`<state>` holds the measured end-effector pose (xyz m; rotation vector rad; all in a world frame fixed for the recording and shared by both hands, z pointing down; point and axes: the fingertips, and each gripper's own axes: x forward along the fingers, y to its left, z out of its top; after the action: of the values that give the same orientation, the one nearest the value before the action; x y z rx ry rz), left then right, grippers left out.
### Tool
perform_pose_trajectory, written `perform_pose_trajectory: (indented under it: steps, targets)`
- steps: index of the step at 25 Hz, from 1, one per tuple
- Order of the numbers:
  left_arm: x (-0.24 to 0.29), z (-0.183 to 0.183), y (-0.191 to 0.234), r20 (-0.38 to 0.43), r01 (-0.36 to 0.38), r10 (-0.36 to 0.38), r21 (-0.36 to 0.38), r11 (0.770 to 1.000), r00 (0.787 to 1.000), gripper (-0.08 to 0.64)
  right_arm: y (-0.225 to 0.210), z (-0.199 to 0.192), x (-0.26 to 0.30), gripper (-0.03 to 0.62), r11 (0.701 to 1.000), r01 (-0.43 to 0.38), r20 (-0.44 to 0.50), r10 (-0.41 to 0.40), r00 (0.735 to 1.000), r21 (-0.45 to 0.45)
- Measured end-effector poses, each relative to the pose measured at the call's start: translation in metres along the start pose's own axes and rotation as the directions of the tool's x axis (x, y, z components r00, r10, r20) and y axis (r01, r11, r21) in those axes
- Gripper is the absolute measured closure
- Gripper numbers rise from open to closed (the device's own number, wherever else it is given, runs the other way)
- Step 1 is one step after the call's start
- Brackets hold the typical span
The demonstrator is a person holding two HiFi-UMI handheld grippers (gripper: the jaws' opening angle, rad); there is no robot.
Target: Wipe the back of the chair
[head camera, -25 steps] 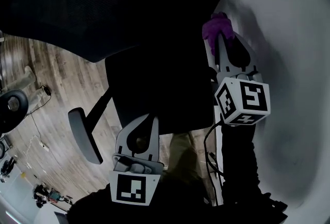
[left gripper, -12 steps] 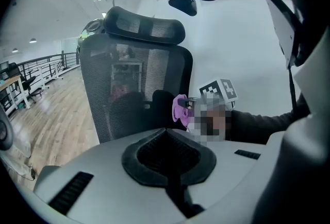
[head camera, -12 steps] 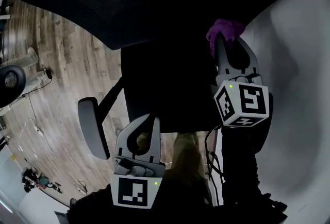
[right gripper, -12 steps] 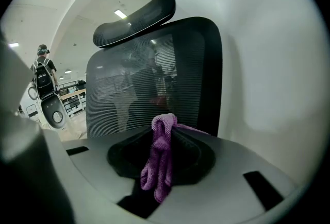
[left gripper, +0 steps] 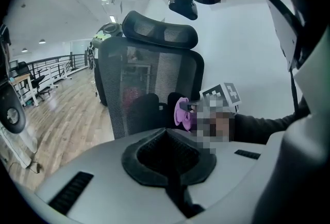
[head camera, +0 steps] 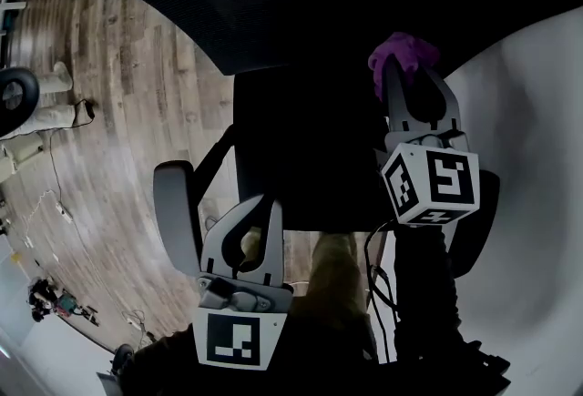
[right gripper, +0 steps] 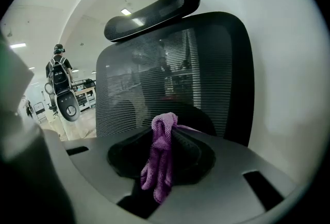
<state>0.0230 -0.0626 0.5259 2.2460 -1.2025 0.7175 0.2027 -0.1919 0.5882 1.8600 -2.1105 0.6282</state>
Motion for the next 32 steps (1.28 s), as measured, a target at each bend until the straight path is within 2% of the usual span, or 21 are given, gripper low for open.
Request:
perform_pose_trajectory:
  steps: [32]
  targets:
    - [-0.044,-0.022,0.119,0.006,-0.124,0.126,-0.125,0.984,0.992,0.554,0.163,-0.015,0.065,0.503,0.978,-0.198,-0.071,0.193,0.979,-0.07]
